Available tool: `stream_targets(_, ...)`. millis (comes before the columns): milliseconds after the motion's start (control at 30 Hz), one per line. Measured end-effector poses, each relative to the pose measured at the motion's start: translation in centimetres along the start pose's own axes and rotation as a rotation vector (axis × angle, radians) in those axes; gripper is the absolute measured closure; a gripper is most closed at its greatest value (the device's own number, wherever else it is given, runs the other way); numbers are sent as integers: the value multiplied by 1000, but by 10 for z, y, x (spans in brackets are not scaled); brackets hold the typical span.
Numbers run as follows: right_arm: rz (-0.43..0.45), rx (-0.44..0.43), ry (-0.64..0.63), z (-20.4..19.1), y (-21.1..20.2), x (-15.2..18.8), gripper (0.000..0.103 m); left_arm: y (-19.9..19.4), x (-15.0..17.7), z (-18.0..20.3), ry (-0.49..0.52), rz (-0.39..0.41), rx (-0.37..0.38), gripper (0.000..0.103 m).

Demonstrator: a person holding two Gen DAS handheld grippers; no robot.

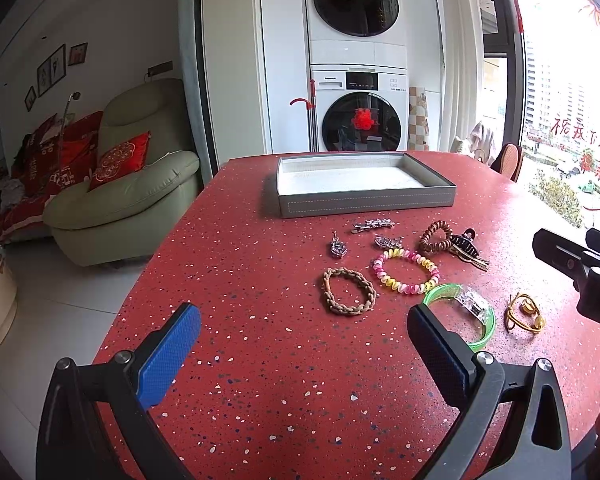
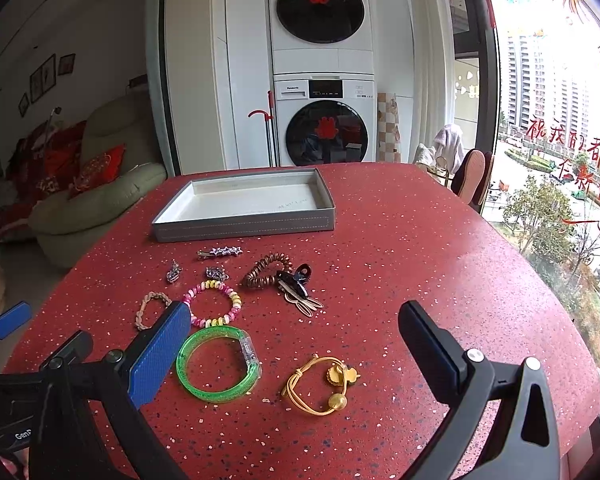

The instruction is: Organize jewelry

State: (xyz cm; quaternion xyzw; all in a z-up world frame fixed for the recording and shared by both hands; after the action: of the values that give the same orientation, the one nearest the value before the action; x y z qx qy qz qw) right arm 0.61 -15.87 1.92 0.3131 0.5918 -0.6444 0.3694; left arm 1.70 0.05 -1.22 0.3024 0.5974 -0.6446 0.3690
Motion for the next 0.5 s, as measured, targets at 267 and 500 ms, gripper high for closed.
stream_targets(267, -1, -1, 3, 1, 1, 2, 0, -2, 0, -1, -2, -2, -4, 0)
stream_targets(500, -6, -1, 7, 1, 2, 3, 0, -1, 1, -2, -6, -9, -8, 0)
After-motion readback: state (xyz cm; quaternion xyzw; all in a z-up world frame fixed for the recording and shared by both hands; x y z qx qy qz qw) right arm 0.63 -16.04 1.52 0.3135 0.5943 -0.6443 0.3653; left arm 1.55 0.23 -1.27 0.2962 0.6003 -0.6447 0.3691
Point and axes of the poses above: each gripper's, at about its wrist camera, not at the fingertips, and y roughly the way its jaws point, z to its right, x to its underside, the point moved 2 cm from there along y, roughly the way its jaws point, and after that the axes turned 10 degrees about -y, right-handed, at the moved point
